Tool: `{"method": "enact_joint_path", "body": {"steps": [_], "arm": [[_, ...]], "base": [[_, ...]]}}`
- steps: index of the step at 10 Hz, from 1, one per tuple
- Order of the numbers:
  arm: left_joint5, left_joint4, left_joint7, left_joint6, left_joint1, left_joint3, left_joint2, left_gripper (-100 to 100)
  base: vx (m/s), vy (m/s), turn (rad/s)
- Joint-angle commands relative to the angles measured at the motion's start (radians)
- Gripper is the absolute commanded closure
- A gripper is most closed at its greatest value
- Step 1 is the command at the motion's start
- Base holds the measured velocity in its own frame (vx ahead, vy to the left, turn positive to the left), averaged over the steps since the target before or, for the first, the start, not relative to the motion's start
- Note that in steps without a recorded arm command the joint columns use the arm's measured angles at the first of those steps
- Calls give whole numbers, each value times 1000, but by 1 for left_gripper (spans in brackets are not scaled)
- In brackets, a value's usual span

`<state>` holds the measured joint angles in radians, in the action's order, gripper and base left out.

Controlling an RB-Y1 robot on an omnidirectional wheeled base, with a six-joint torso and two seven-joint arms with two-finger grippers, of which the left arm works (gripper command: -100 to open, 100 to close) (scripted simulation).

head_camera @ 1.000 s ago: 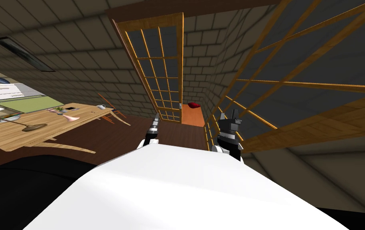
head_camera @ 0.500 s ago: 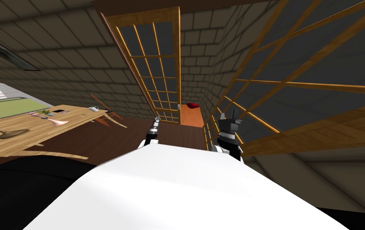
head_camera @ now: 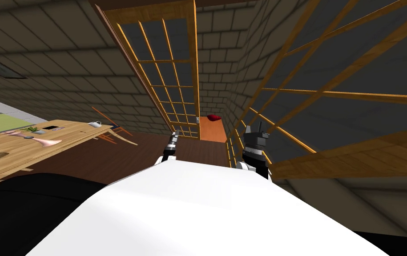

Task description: Pull the door open

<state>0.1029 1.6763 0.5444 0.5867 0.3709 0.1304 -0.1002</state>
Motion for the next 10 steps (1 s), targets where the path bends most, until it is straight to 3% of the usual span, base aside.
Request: {"method": "enact_joint_path", "body": {"steps": [1, 10], "arm": [[9, -32, 35, 10, -8, 9, 0, -100], [59, -217, 212, 68, -61, 64, 1, -100]], "base": [[102, -16, -49], [101, -10, -52]]}}
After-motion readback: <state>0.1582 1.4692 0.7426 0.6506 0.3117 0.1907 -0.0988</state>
